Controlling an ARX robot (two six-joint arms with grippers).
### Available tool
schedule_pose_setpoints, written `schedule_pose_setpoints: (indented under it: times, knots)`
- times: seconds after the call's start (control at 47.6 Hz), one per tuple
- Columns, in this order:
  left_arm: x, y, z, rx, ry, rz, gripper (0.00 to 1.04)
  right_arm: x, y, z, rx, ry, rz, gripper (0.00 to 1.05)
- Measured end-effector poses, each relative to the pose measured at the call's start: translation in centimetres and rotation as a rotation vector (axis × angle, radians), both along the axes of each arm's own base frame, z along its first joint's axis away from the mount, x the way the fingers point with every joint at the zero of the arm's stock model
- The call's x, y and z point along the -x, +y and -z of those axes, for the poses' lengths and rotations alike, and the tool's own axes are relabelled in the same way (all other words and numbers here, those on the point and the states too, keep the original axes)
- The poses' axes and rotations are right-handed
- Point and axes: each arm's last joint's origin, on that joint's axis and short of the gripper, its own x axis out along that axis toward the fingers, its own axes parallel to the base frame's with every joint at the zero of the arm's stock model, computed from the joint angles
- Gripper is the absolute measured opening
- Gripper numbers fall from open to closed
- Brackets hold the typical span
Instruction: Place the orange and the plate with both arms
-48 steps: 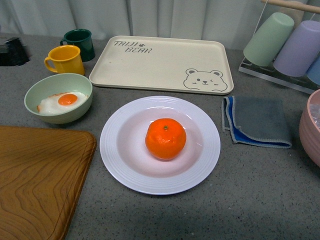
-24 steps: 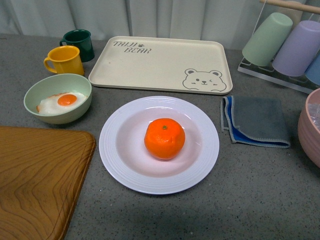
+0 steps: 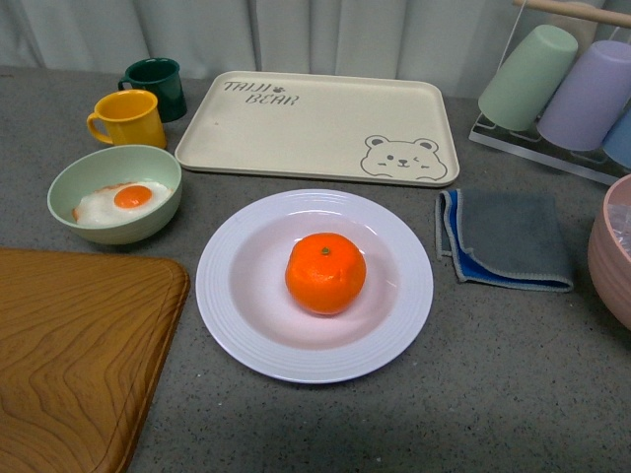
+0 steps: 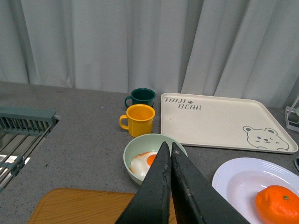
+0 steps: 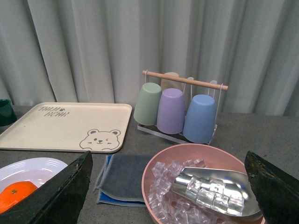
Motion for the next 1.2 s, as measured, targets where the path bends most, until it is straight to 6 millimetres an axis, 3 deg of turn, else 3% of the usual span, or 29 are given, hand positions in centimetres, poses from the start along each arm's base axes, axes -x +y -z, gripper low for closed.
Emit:
schedule_pose_setpoints:
  times: [1.07,1.196]
  knots:
    - [3.5,0.0,0.1,0.000,0.008,0.002,0.04,0.0,0.0,0.0,0.000,0.000,0.000,0.95]
    - [3.6,0.0,0.1,0.000,-0.004,0.002,0.24,0.0,0.0,0.0,0.000,0.000,0.000,0.95]
